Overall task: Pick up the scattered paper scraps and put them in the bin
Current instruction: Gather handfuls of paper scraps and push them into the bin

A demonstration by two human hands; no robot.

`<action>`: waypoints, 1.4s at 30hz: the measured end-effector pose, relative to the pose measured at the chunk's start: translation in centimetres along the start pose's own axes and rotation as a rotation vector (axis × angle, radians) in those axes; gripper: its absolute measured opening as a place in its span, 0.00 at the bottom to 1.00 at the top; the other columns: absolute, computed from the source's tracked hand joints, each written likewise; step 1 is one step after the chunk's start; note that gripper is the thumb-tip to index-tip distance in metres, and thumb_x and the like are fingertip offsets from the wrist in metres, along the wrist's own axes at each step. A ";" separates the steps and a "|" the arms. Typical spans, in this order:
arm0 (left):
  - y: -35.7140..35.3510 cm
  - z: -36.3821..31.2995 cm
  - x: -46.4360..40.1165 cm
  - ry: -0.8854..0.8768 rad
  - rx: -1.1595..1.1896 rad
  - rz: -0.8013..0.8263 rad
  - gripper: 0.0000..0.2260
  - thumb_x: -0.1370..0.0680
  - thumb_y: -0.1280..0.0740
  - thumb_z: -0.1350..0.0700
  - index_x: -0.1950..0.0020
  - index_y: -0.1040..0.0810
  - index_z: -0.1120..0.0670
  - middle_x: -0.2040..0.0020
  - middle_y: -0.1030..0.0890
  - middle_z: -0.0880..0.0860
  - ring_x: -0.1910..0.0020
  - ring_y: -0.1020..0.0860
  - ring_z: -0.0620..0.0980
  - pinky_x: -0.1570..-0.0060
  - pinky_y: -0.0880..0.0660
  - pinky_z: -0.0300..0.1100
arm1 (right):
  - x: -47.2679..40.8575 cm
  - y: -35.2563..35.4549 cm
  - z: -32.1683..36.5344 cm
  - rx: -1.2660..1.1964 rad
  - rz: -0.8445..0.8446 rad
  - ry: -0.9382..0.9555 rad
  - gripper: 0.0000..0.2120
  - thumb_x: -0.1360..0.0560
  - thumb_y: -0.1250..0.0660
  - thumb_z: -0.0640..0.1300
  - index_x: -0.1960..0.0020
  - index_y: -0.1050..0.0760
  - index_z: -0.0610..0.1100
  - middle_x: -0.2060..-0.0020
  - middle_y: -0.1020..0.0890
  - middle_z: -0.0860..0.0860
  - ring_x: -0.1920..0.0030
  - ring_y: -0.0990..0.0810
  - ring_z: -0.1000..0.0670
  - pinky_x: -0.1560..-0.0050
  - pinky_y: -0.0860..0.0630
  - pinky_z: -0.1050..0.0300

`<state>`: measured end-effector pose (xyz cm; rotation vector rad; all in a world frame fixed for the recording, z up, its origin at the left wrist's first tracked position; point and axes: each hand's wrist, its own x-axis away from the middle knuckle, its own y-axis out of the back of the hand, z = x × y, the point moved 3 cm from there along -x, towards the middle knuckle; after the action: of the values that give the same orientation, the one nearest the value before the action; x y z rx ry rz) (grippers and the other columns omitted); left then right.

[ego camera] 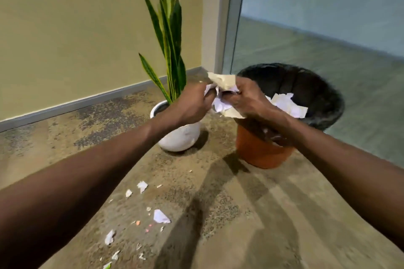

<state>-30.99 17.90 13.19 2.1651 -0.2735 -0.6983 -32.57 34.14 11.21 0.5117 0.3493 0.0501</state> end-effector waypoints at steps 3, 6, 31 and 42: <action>-0.9 -3.9 -5.5 -0.001 -0.003 0.005 0.13 0.17 0.44 0.54 0.54 0.23 0.57 0.56 0.19 0.60 0.56 0.24 0.60 0.63 0.37 0.45 | -1.1 5.7 0.2 0.082 -0.144 -0.032 0.09 0.27 0.29 0.38 0.50 0.18 0.50 0.59 0.16 0.54 0.62 0.22 0.63 0.58 0.26 0.65; -3.7 -5.9 -9.9 0.055 -0.004 0.054 0.14 0.17 0.43 0.52 0.51 0.22 0.59 0.51 0.19 0.61 0.52 0.23 0.62 0.60 0.36 0.46 | -1.9 10.0 -1.0 0.233 -0.227 -0.130 0.07 0.28 0.31 0.41 0.50 0.18 0.46 0.56 0.15 0.46 0.58 0.21 0.52 0.57 0.29 0.58; -6.5 -4.7 -8.6 0.508 1.019 -0.195 0.22 0.16 0.46 0.46 0.57 0.21 0.59 0.66 0.18 0.53 0.70 0.24 0.48 0.71 0.28 0.37 | 0.0 8.6 -0.3 0.480 -0.474 0.120 0.15 0.24 0.35 0.47 0.66 0.23 0.40 0.72 0.24 0.47 0.69 0.27 0.52 0.65 0.31 0.56; -8.5 11.5 13.6 0.847 0.536 -0.452 0.17 0.19 0.43 0.45 0.58 0.20 0.50 0.59 0.15 0.53 0.61 0.18 0.50 0.57 0.22 0.46 | 15.0 -10.3 -14.2 0.401 0.409 -0.437 0.30 0.21 0.37 0.55 0.26 0.36 0.39 0.30 0.28 0.37 0.32 0.27 0.41 0.36 0.30 0.51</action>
<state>-26.72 10.20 -4.47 2.8518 0.5493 0.1430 -23.68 33.84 -10.13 0.9649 -0.1842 0.2630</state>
